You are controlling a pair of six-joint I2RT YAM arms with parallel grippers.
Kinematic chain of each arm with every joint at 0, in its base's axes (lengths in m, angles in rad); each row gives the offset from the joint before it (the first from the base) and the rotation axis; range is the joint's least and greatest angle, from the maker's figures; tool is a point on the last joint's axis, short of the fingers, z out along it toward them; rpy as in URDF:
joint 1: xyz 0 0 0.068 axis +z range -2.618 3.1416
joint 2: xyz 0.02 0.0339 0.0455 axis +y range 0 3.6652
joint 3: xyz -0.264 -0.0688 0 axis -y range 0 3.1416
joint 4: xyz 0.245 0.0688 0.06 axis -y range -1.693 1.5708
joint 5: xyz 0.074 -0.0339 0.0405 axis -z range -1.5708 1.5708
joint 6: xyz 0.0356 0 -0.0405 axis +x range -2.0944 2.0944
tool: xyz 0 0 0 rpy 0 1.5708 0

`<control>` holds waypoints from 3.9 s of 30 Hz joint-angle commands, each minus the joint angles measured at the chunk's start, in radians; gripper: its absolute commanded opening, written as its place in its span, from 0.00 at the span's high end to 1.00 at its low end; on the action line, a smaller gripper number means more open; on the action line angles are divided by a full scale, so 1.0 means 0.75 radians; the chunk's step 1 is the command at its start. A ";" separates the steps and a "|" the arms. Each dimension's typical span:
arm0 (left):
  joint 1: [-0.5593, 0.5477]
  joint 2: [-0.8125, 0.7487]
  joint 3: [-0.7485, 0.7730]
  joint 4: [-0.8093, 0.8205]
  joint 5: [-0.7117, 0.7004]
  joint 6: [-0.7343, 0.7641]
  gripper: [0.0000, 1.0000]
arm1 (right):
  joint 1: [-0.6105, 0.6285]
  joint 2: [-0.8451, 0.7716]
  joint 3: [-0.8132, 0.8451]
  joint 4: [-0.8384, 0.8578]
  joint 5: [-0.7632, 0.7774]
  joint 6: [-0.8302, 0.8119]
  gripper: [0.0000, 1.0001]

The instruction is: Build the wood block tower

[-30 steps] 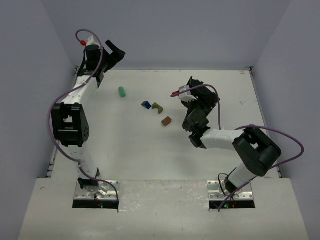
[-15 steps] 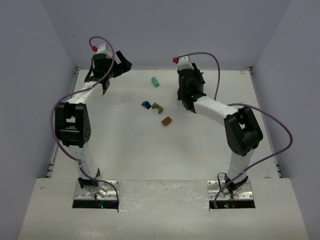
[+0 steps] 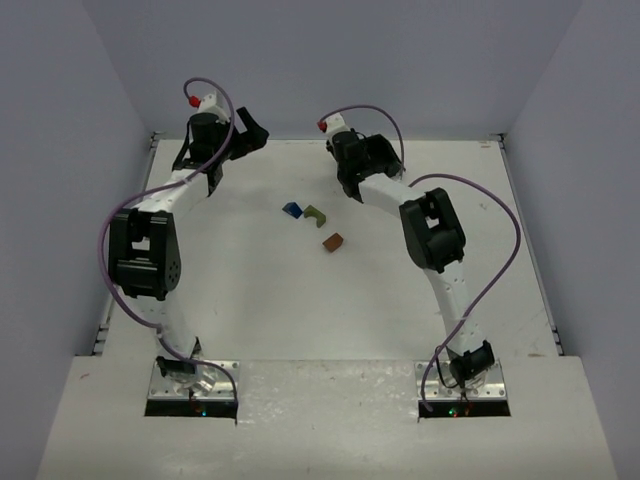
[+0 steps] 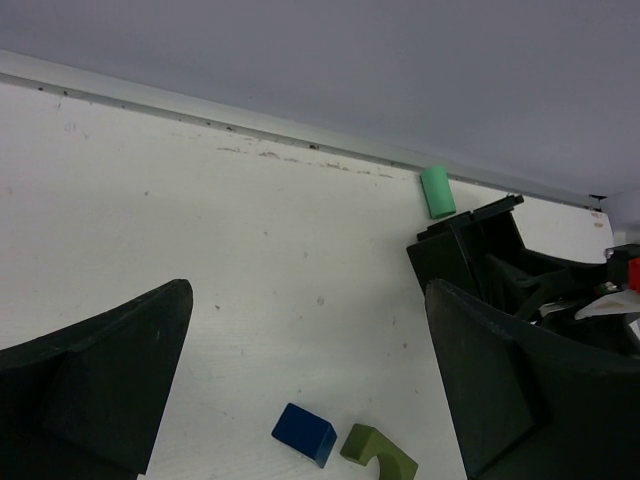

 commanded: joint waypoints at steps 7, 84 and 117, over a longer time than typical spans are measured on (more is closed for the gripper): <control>0.002 -0.079 -0.038 0.097 0.000 0.012 0.00 | -0.041 -0.165 -0.065 0.065 -0.046 0.043 0.57; 0.347 -0.892 -0.575 -0.143 -0.502 -0.230 0.00 | -0.228 -0.098 0.208 -0.194 -0.384 0.756 0.01; 0.348 -0.911 -0.620 -0.081 -0.695 -0.296 0.00 | -0.287 0.624 0.645 0.249 -0.314 0.784 0.23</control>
